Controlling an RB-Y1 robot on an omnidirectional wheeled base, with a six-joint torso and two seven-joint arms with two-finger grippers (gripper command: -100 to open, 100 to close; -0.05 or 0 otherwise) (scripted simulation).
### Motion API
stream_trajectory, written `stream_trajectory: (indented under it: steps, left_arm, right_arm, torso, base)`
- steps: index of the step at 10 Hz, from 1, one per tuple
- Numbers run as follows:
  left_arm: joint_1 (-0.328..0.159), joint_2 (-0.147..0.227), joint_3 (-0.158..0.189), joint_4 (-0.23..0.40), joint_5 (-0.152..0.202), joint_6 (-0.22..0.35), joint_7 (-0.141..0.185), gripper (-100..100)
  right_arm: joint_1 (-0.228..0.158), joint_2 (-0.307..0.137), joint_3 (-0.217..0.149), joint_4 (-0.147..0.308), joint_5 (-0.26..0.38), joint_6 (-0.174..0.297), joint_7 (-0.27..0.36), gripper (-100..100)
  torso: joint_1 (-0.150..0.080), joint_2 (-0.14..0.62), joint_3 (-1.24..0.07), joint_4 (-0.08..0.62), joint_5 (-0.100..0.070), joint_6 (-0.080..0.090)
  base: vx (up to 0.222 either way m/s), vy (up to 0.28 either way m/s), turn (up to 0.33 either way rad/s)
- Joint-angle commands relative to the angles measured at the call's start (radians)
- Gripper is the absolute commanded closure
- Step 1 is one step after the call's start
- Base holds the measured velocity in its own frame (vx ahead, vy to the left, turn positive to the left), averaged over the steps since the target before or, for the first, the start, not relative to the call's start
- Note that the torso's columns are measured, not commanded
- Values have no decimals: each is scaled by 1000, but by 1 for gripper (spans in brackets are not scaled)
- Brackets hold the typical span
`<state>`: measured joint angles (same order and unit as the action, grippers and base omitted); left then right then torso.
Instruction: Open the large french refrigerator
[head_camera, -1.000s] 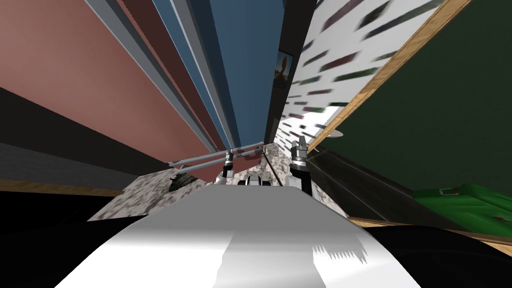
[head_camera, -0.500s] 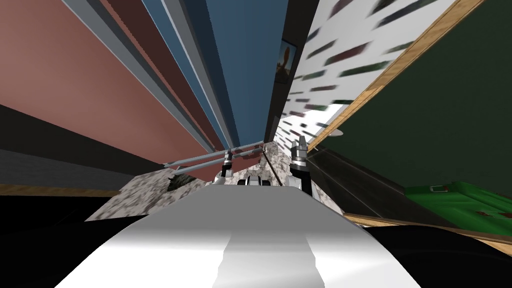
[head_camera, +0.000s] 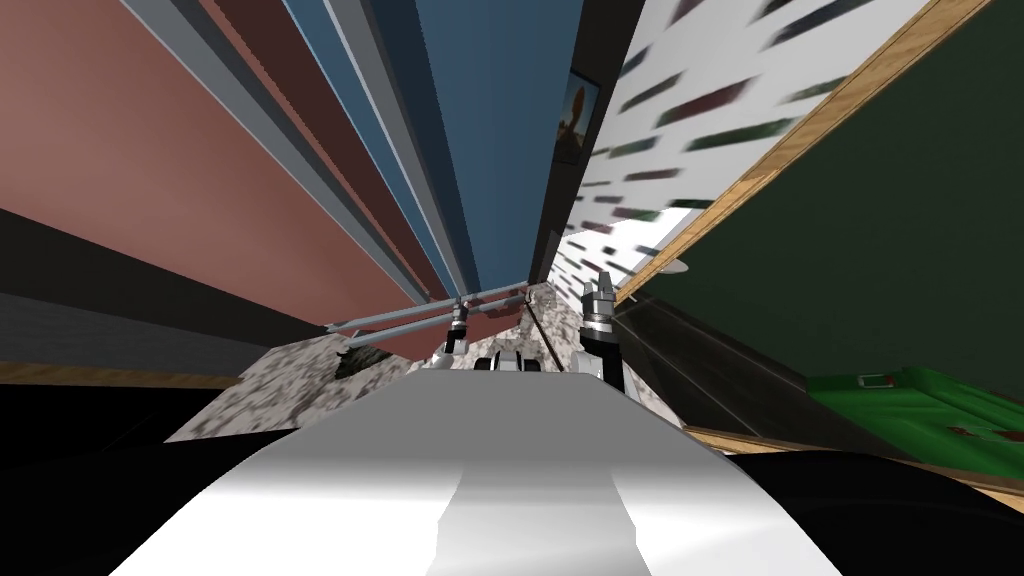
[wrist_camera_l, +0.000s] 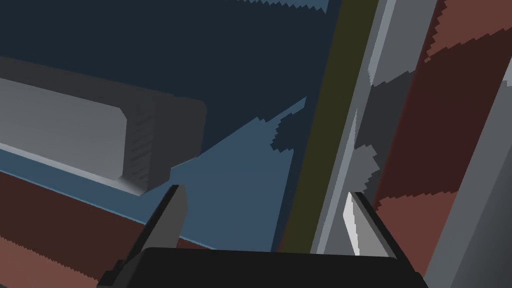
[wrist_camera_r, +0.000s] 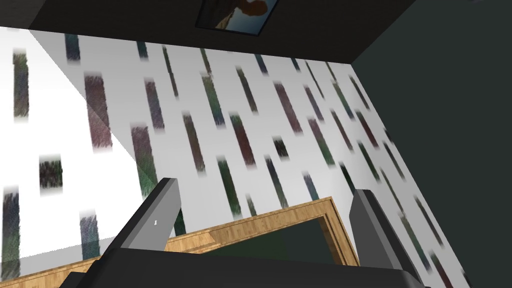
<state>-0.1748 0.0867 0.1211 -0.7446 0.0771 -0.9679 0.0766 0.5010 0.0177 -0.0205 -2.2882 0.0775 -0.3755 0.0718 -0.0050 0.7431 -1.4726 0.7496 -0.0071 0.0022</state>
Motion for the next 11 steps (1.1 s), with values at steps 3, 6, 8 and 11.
stream_trajectory:
  steps: [3, 6, 8, 11]
  left_arm:
    - [11, 0, -2, -20, -4, -17, -5, 100]
    - [-20, 30, -25, -35, 21, -9, 63, -100]
    - [-35, 31, -37, -41, 33, 0, 97, -100]
    - [-58, 28, -56, -46, 52, 18, 151, -100]
  right_arm:
    - [0, 0, 0, 0, 0, 0, 0, 0]
    - [0, 0, 0, 0, 0, 0, 0, 0]
    - [0, 0, 0, 0, 0, 0, 0, 0]
    - [0, 0, 0, 0, 0, 0, 0, 0]
  torso:
    - [4, -4, -2, -10, 6, -2]
    - [10, -4, -3, -11, 8, -2]
    - [5, -5, -3, -11, 7, -2]
    - [7, -10, -6, -13, 8, -2]
  base:
    - [-14, -4, -17]
    - [-47, 86, -95]
    - [-41, 94, -75]
    - [-55, 92, -86]
